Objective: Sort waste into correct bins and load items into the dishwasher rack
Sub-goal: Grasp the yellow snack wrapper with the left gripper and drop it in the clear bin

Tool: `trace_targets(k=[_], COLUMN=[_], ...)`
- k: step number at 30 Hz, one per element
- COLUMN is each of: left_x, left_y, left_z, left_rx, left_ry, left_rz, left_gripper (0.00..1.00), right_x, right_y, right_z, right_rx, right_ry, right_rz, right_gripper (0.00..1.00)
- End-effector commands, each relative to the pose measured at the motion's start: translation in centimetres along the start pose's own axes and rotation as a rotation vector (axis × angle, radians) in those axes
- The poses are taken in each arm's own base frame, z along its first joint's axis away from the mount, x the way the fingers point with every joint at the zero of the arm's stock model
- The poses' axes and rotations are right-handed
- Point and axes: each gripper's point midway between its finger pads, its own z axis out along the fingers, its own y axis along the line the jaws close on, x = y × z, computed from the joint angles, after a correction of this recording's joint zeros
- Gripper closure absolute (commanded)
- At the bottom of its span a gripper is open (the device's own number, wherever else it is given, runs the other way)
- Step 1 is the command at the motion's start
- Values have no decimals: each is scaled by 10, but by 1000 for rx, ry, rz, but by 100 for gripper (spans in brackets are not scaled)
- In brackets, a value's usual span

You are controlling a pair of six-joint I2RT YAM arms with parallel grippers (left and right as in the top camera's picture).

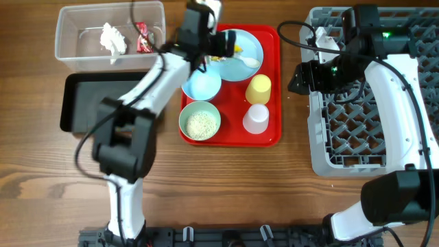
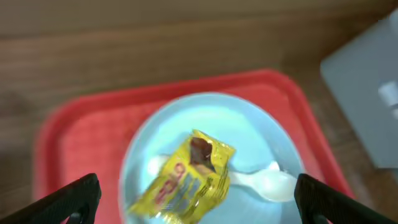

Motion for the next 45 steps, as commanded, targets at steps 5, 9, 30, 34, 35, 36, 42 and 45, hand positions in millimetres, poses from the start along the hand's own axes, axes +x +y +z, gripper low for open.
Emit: trace_targets(k=[5,9,30,34,35,36,42,45], left_x=[49,50,-87,-42,-27,-13,51,61], left_y=[-9,-9,43,18,13,10,-9,-7], left_z=[50,50,-114,-61,-44,-29,32,40], left_rx=[4,3,-80,29,36,40,62,59], left_ry=[68,70,-191,-51,-15,17,136,156], left_rz=[38,37,-98,-74,-70,-67,-42,-44], left_gripper=[23,53,86,24,19,18,13,23], right_x=[-4,-4,-6,-6,-6,-5,-5,-5], right_y=[2,2,2,2,2,2,2,2], right_z=[-10,-10,-10,-10,-10,-10,-10,-10], right_rx=[14,14,15,15,15,14,14,15], right_ry=[-38,-38,-45,-47,-45,-42,-41,-41], right_rz=[-11,-11,-15,-14,-13,-12,-12,-13], right_gripper=[24,24,24,24,24,24,24,24])
